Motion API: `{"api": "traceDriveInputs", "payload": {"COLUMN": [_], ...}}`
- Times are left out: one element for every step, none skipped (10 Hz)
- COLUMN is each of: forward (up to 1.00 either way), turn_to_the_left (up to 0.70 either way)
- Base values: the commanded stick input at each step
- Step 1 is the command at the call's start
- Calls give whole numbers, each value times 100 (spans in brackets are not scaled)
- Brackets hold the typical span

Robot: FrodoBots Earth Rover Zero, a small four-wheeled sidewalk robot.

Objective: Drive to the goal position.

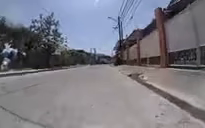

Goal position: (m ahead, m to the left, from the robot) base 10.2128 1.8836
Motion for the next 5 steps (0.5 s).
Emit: {"api": "traceDriveInputs", "payload": {"forward": [100,100,100,100,100], "turn_to_the_left": [1,1,1,1,1]}}
